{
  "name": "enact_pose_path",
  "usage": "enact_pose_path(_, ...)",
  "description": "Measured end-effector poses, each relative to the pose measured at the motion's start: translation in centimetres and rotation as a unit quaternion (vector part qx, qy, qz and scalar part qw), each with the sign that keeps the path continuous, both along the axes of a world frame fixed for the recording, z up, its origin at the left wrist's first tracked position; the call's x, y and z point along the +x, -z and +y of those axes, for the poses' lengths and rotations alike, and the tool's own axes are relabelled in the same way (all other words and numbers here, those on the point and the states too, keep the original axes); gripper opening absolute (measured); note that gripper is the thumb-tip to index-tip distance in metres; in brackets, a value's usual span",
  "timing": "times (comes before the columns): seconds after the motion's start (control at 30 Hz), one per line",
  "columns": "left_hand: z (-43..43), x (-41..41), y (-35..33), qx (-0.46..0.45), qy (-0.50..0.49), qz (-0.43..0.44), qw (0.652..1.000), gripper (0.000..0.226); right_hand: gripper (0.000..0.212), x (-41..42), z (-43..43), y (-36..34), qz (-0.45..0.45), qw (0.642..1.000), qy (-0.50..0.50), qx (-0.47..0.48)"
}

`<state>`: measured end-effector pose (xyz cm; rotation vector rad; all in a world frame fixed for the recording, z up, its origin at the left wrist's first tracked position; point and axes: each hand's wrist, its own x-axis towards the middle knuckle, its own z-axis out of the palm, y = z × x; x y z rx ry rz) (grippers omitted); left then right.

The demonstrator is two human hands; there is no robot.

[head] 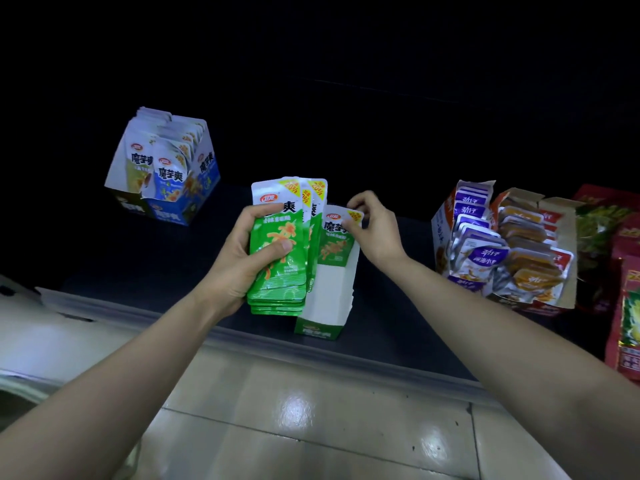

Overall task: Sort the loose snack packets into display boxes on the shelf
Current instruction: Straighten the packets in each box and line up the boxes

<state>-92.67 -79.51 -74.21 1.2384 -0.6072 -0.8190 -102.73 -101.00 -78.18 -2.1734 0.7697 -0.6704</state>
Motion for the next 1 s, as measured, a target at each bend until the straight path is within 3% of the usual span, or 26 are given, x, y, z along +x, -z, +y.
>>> enact_pose_path(0.23, -0.2, 0.0, 0.0, 0.001, -0.001, -0.01, 1.0, 0.05, 0.023, 0.0, -0.3, -0.4, 0.011, 0.992, -0.026, 0.125)
enact_pose_path(0.4, -0.5, -0.5, -0.1, -0.005, 0.002, -0.019, 1.0, 0.051, 0.046, -1.1, 0.1, -1.0, 0.02, 0.986, -0.043, 0.161)
enact_pose_path(0.5, -0.8, -0.8, -0.2, -0.008, 0.011, -0.053, 0.999, 0.05, 0.031, -2.6, 1.0, -2.4, -0.07, 0.989, 0.002, 0.132)
enact_pose_path(0.57, -1.5, -1.2, -0.2, -0.009, 0.015, -0.084, 0.996, 0.049, 0.022, -3.8, 2.4, -3.3, -0.105, 0.976, -0.007, 0.191)
enact_pose_path(0.63, -2.3, -1.7, -0.2, -0.008, 0.028, -0.127, 0.992, 0.05, 0.044, -4.4, 3.9, -3.8, -0.074, 0.951, -0.07, 0.291)
enact_pose_path(0.7, -3.2, -2.3, -0.2, -0.006, 0.047, -0.181, 0.982, 0.058, 0.068, -4.7, 4.6, -3.9, -0.035, 0.935, -0.124, 0.331)
enact_pose_path(0.8, -4.2, -3.3, -0.2, -0.014, 0.078, -0.2, 0.977, 0.085, 0.082, -4.6, 4.4, -4.1, -0.042, 0.934, -0.115, 0.335)
enact_pose_path(0.9, -4.9, -3.4, 0.2, 0.009, 0.101, -0.179, 0.979, 0.108, 0.053, -4.7, 4.3, -4.1, -0.07, 0.935, -0.107, 0.331)
enact_pose_path(1.0, -4.9, -2.9, 0.8, 0.026, 0.1, -0.173, 0.979, 0.106, 0.06, -4.5, 4.5, -3.5, -0.04, 0.965, -0.095, 0.242)
